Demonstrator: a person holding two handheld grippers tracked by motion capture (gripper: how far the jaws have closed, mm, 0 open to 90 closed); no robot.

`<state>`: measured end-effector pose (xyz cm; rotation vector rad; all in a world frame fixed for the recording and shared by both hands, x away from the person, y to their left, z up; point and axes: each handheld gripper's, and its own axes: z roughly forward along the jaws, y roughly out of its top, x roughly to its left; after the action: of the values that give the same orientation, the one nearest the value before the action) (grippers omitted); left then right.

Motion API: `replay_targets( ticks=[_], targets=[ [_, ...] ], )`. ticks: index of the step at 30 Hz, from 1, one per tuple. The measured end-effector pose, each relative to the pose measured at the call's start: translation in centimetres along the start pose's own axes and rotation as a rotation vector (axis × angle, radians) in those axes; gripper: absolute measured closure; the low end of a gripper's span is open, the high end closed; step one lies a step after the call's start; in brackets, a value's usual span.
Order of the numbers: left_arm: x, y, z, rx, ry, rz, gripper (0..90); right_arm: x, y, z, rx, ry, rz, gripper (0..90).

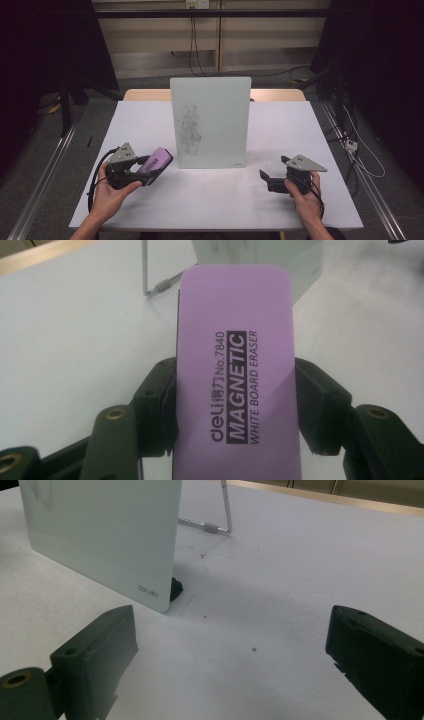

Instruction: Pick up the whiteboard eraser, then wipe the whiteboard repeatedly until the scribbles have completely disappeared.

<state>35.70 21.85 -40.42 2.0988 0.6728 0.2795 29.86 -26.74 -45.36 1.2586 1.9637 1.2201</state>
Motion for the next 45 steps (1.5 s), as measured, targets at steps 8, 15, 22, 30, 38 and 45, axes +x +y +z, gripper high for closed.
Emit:
replay_targets(
  ticks=[8, 15, 22, 30, 38, 45],
  targets=[
    [-0.2, 0.5, -0.4, -0.031, 0.004, 0.010, 41.0, 0.0, 0.1, 0.2, -0.001, 0.000, 0.002, 6.3],
    [-0.1, 1.3, -0.5, -0.054, 0.003, 0.019, 41.1, -0.1, 0.1, 0.3, 0.002, -0.007, 0.012, 6.3],
    [-0.8, 2.9, -1.0, -0.077, 0.018, 0.057, 41.0, -0.1, 0.0, 0.2, 0.000, 0.000, 0.004, 6.3],
    [-1.5, 4.4, -1.1, -0.078, 0.029, 0.092, 41.0, 0.0, 0.0, 0.0, -0.001, 0.009, 0.001, 6.3],
    [-1.9, 6.3, -0.5, -0.090, 0.009, 0.131, 41.1, 0.1, 0.1, 0.2, 0.001, 0.009, -0.004, 6.3],
    [-2.1, 7.6, -0.5, -0.093, 0.038, 0.161, 41.1, 0.0, 0.0, 0.0, 0.000, 0.007, 0.002, 6.3]
  ],
)
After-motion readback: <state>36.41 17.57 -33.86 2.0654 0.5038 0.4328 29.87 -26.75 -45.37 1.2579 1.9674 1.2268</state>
